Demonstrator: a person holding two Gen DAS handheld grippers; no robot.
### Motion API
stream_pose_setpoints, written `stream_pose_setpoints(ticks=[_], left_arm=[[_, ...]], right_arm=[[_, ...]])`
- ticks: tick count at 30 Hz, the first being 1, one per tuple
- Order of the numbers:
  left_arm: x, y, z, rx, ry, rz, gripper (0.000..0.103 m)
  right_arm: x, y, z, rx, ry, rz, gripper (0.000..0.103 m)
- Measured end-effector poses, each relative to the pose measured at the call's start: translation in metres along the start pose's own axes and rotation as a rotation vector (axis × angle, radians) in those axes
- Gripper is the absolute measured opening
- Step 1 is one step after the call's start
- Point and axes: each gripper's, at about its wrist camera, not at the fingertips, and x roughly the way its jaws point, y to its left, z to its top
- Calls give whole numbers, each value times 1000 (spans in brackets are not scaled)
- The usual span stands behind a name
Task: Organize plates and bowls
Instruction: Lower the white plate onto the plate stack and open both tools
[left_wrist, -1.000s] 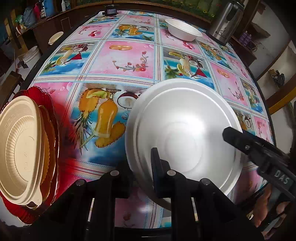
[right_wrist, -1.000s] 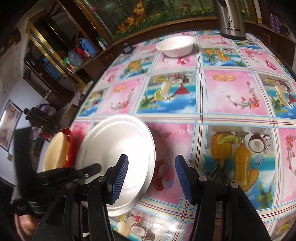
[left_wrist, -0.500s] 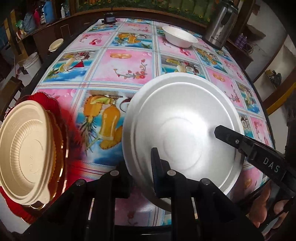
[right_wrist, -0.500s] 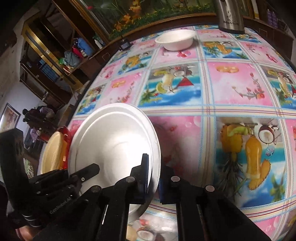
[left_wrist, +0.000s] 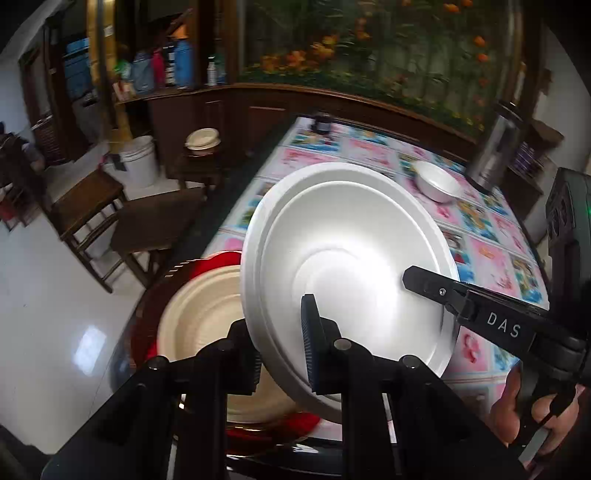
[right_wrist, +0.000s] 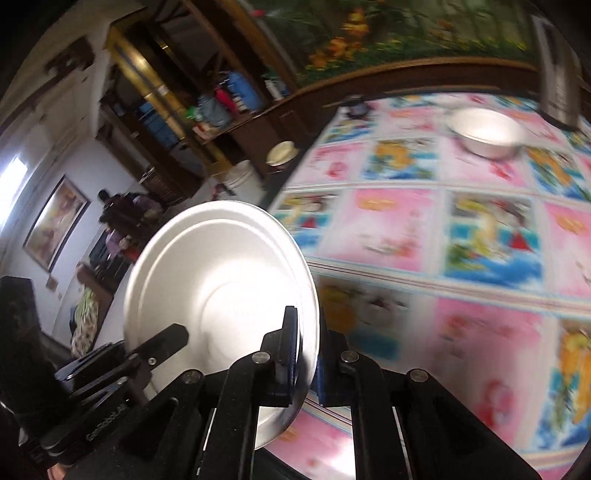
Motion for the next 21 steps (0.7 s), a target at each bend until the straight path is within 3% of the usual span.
stream_pose_setpoints(ticks=[7,14,19,21], left_arm=[[27,57,-13,-123,63,53,15],[43,63,-22,-151,99,77,18],[26,77,-24,-169,40,157,38],[16,83,-22,-190,2,179,39]], right_arm=[[43,45,-7,-108,15,-16,8],[67,58,-27,-210,3,-80,14],[51,49,-26,-228,-53,-67,31],[39,36,-23,-202,-90,-33,36]])
